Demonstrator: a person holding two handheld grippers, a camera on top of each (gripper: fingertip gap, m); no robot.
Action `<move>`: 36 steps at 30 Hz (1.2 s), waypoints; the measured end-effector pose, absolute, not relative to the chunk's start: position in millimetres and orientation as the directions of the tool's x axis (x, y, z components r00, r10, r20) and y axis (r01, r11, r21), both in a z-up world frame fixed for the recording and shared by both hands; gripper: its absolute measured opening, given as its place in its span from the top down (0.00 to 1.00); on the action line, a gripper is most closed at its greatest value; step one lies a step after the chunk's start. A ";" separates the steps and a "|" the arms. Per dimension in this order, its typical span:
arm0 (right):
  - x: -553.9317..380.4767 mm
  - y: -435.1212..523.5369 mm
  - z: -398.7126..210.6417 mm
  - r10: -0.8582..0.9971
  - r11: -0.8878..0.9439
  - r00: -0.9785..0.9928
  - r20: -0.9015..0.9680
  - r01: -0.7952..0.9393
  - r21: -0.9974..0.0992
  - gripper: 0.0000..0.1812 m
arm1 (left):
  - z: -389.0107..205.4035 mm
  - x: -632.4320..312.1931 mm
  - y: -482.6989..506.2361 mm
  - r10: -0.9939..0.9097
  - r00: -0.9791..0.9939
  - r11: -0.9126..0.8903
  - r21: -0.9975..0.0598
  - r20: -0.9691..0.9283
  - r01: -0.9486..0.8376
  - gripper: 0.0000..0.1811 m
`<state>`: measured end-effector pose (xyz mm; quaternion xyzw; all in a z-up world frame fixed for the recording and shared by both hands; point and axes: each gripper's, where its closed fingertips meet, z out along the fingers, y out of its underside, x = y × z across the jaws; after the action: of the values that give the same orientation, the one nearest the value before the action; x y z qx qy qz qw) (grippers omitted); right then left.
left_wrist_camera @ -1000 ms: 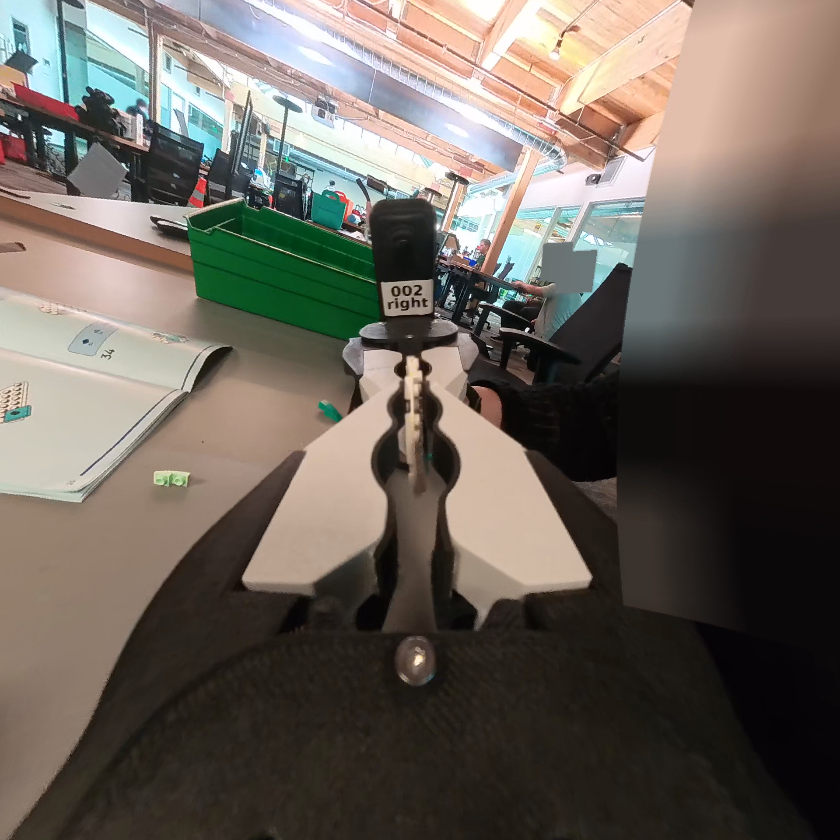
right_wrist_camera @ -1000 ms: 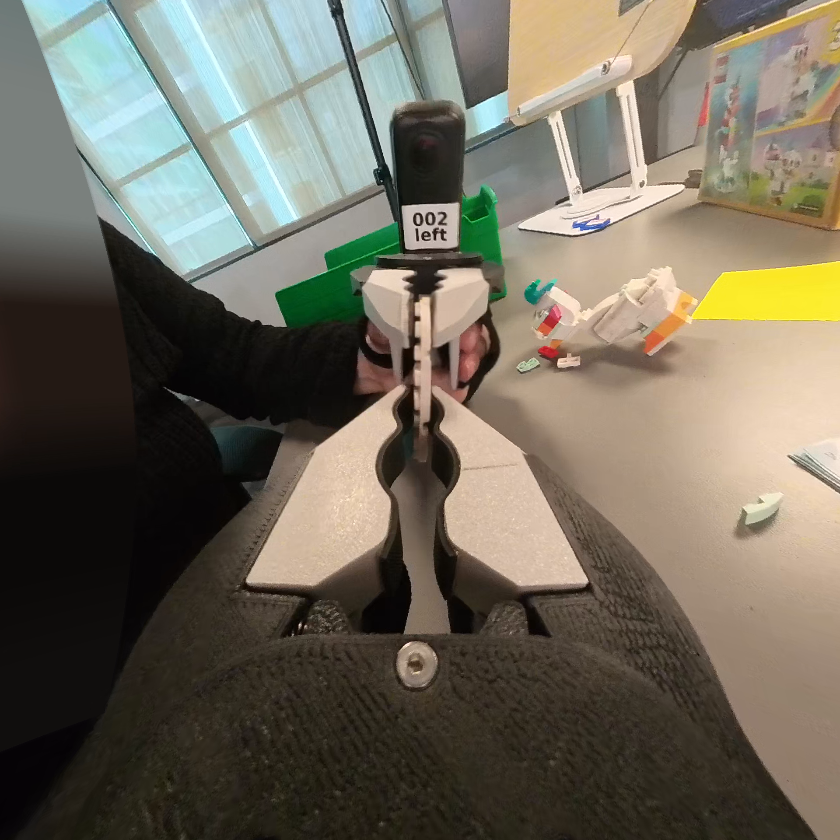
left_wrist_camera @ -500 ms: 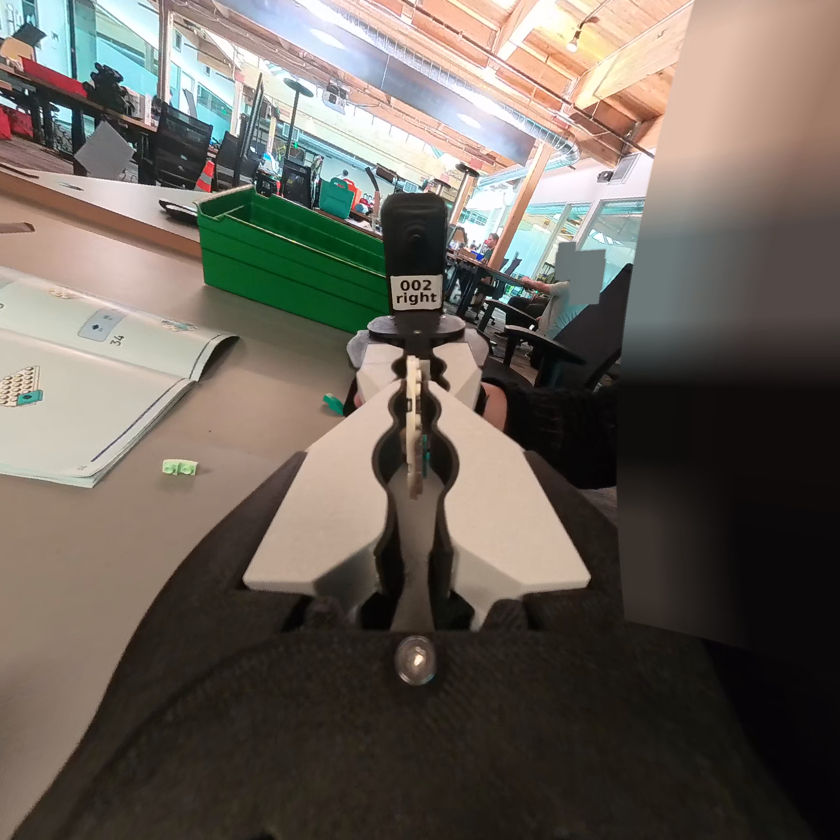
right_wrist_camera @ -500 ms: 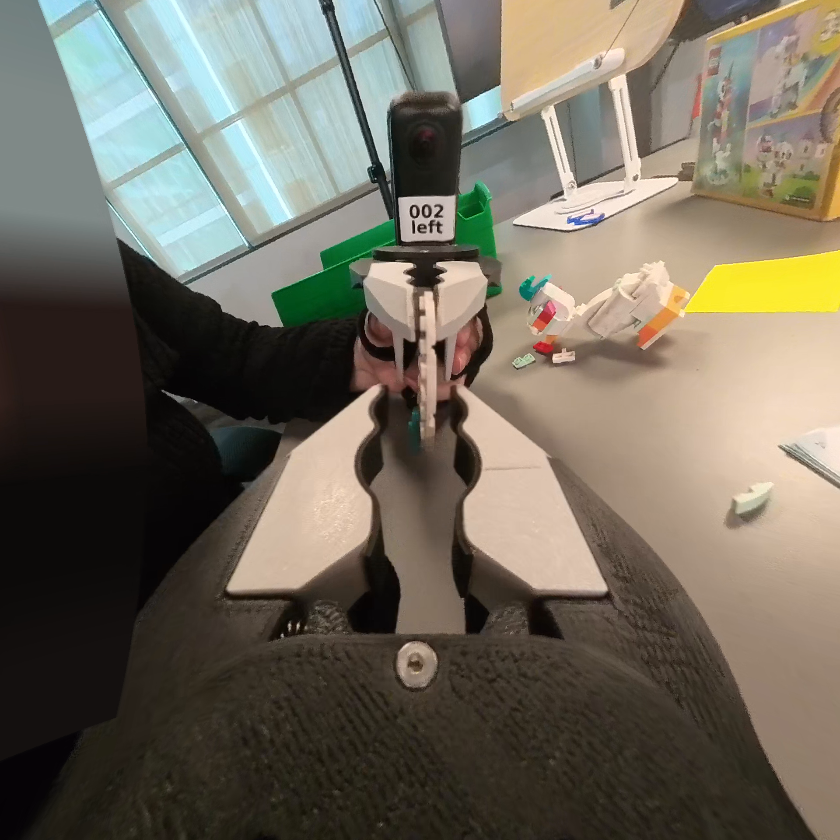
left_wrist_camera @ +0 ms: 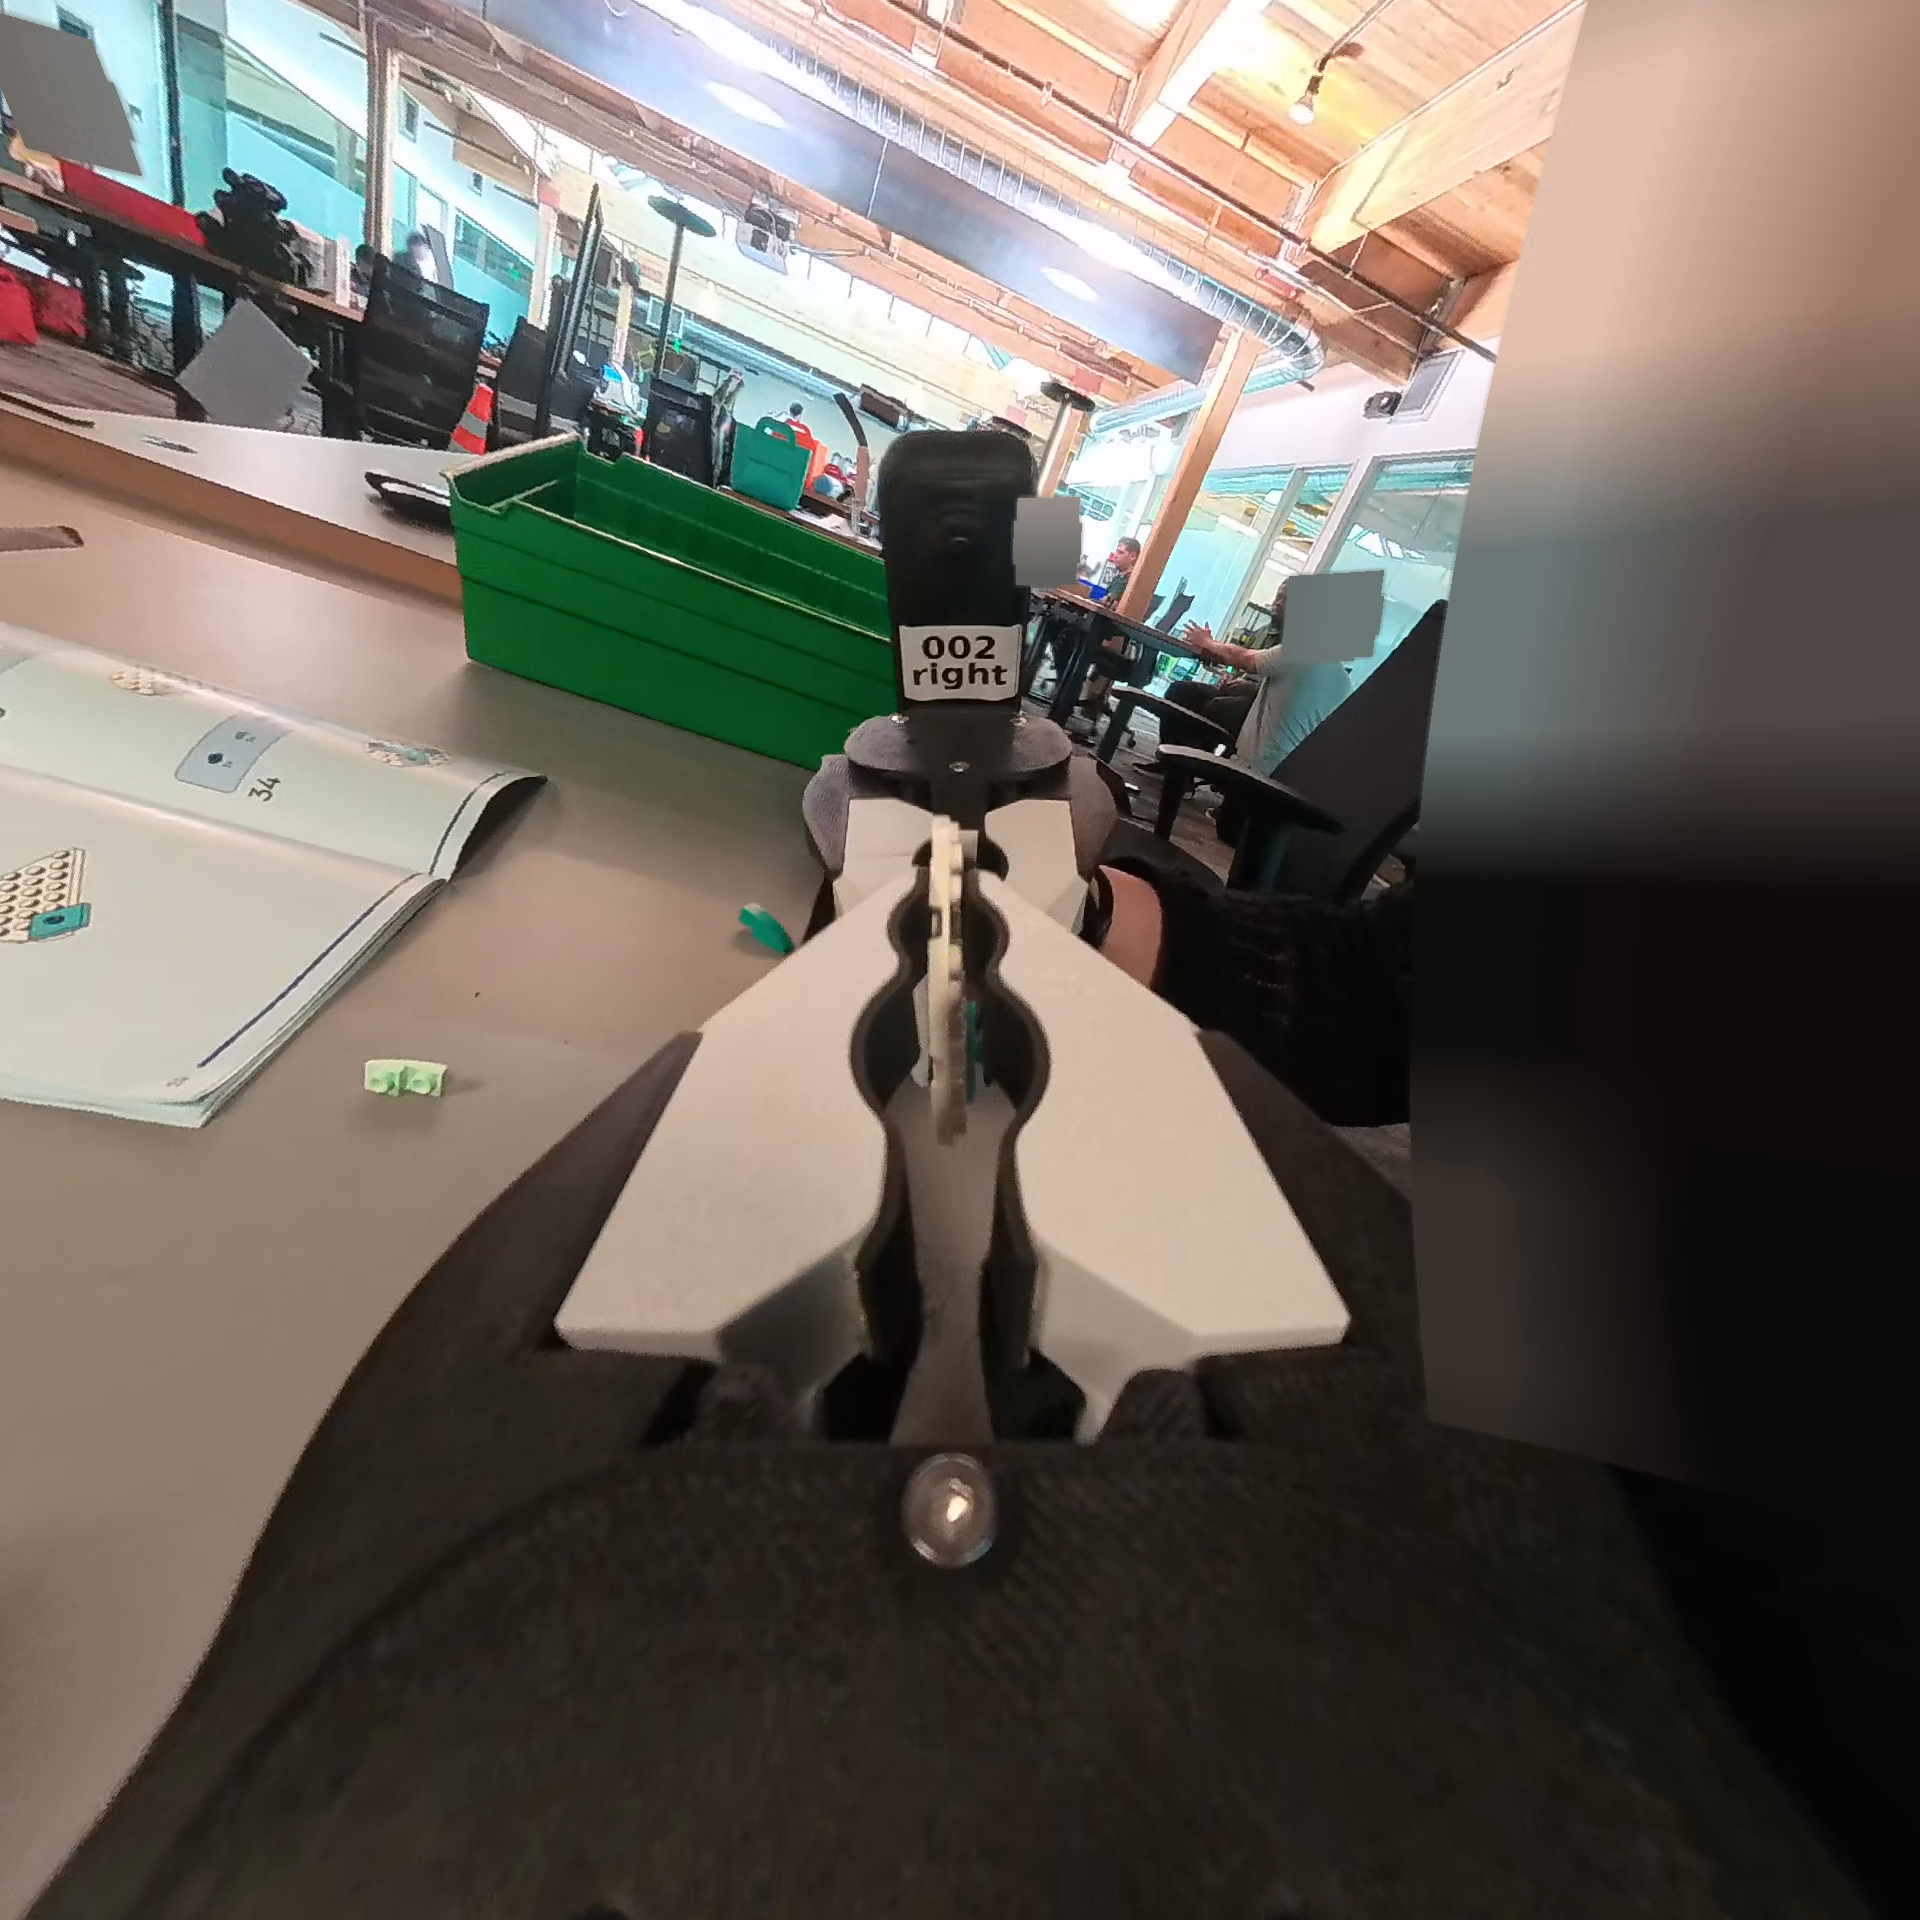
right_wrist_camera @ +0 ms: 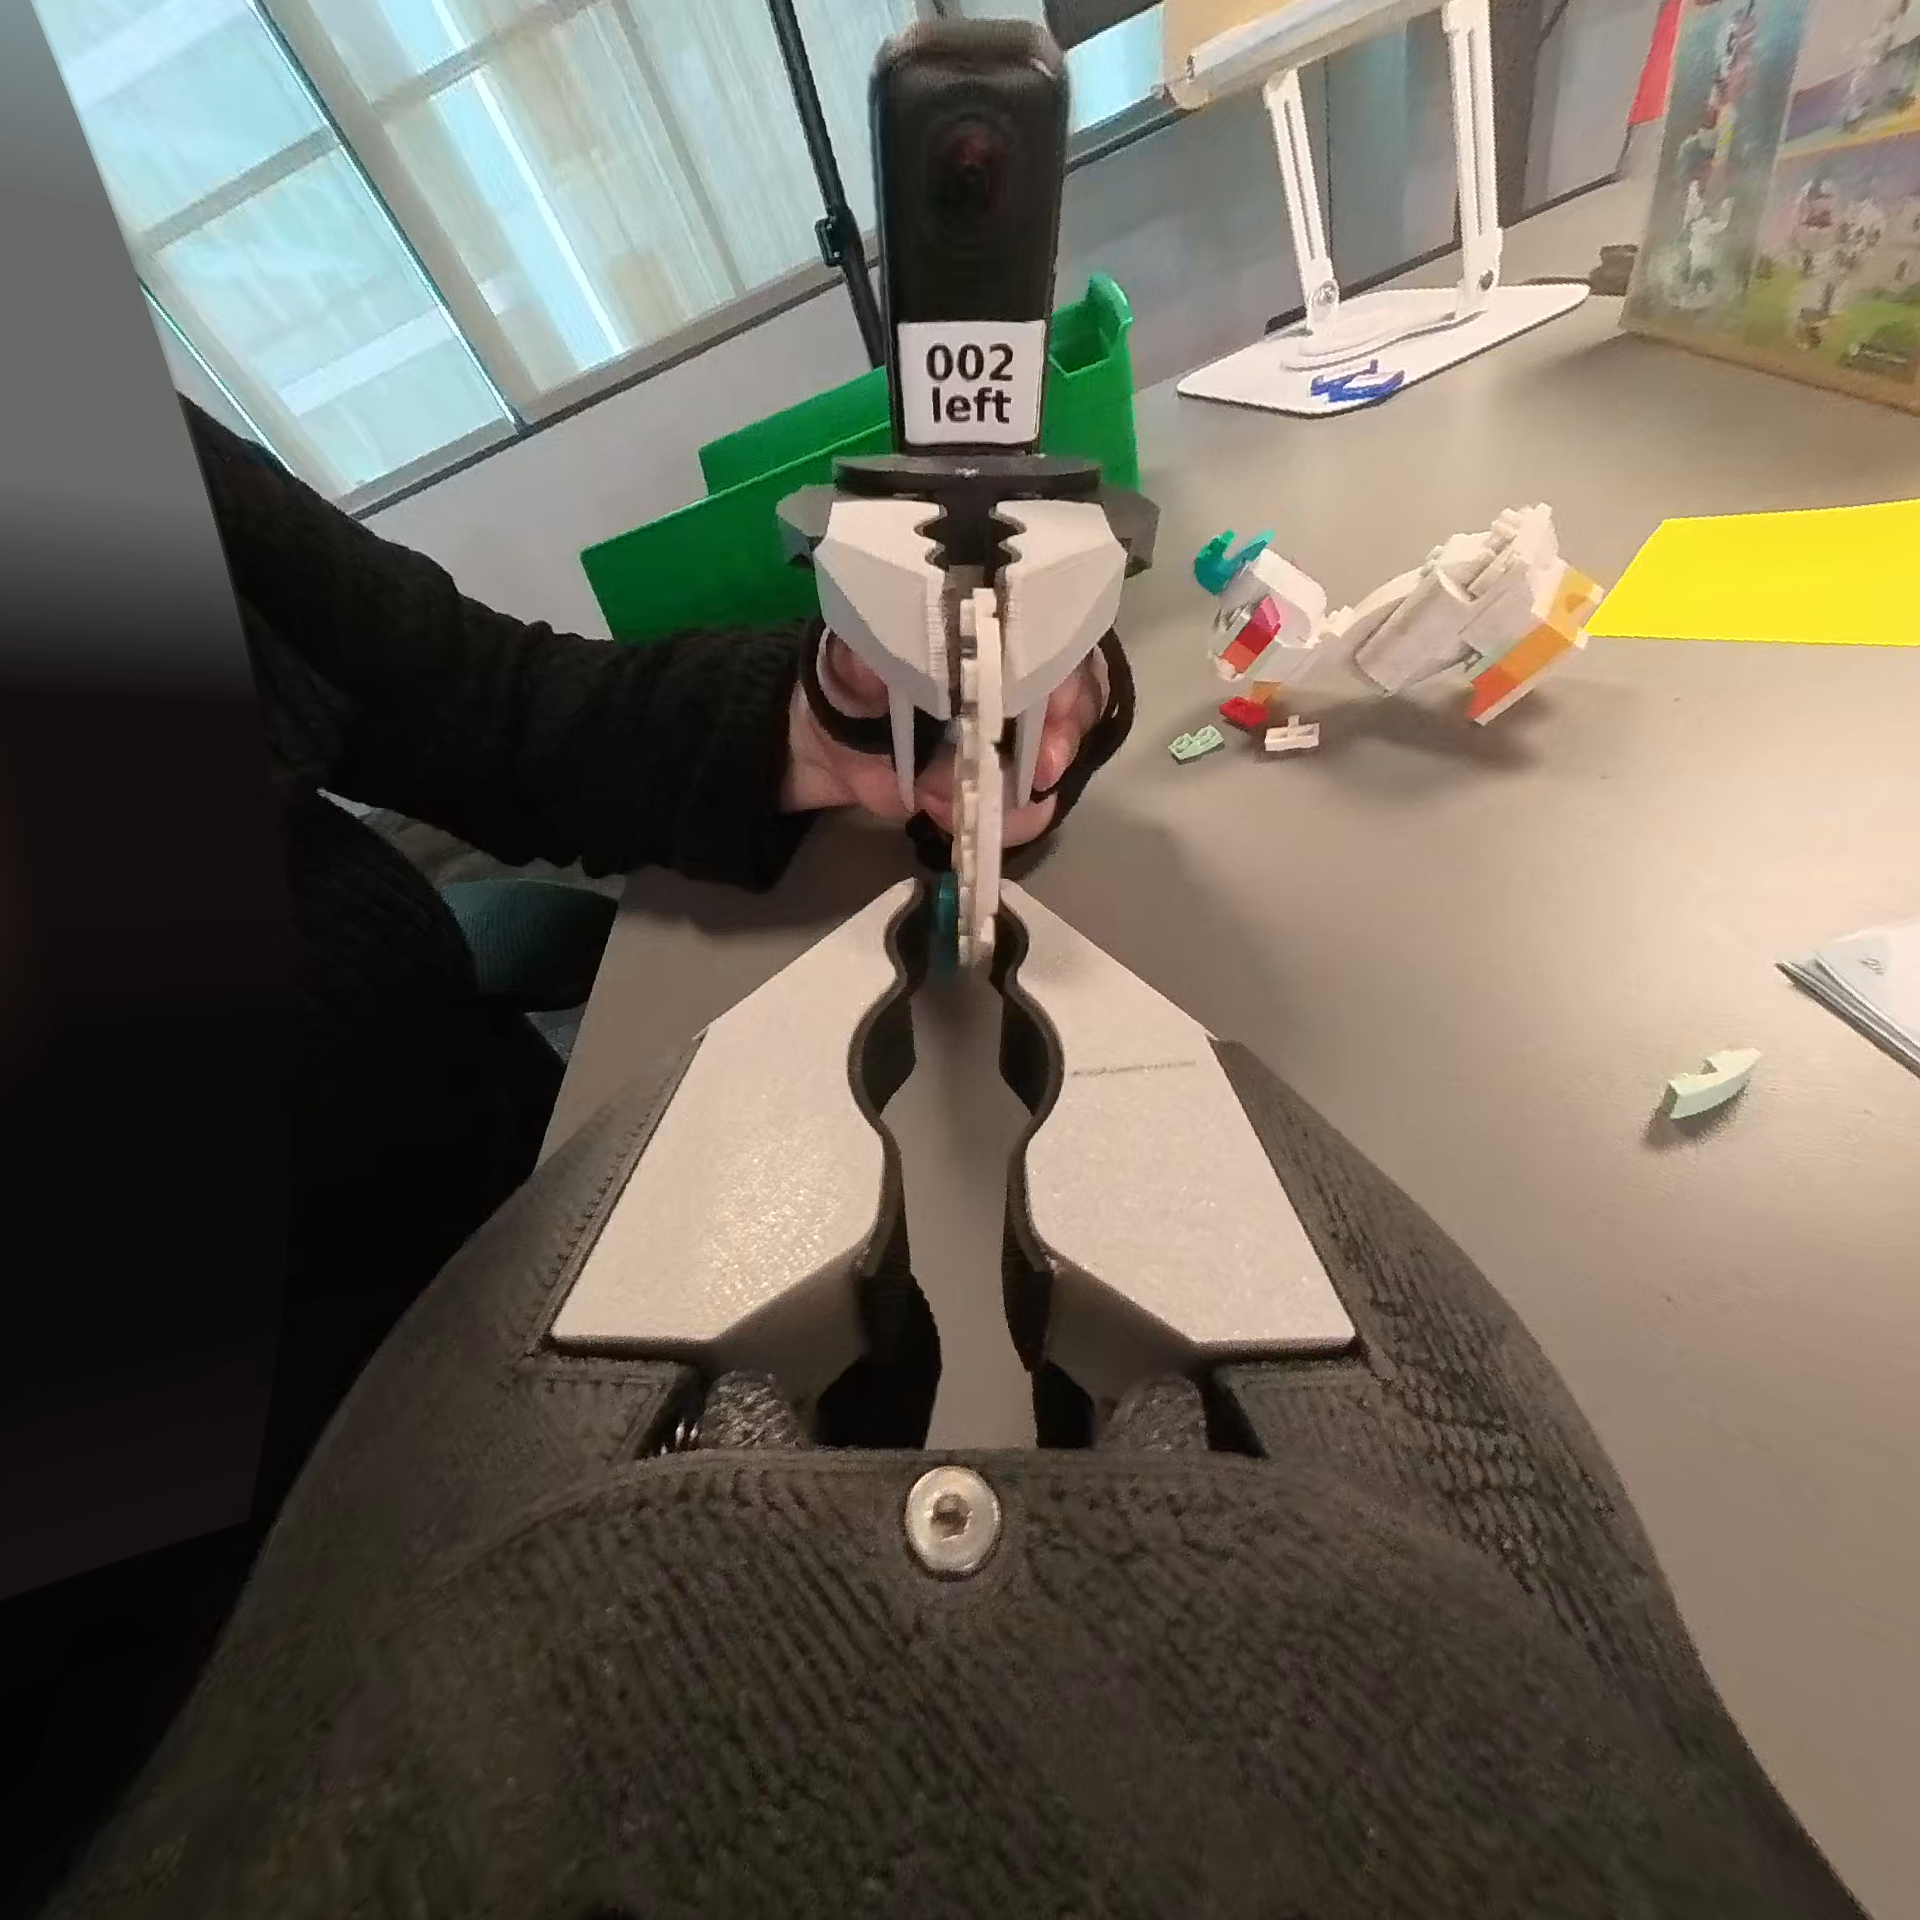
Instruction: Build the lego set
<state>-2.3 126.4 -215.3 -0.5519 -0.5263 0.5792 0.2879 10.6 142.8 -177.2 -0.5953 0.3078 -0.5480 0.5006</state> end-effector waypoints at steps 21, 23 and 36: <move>-4.0 129.2 -211.0 0.896 -0.339 -0.223 -0.384 0.217 -0.916 0.95 | -182.3 14.2 141.1 -0.922 0.233 -0.285 -0.950 0.308 0.128 0.98; -1.3 134.4 -206.4 0.892 -0.361 -0.215 -0.398 0.189 -0.913 0.86 | -181.4 11.2 144.1 -0.915 0.241 -0.296 -0.944 0.324 0.145 0.98; 0.1 131.6 -208.7 0.924 -0.282 -0.207 -0.321 0.197 -0.939 0.96 | -177.1 10.7 143.1 -0.921 0.238 -0.274 -0.947 0.309 0.170 0.97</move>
<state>0.1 131.6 -208.7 -0.5473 -0.5119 0.5845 0.3111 10.7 143.1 -177.1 -0.5960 0.3149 -0.5308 0.5136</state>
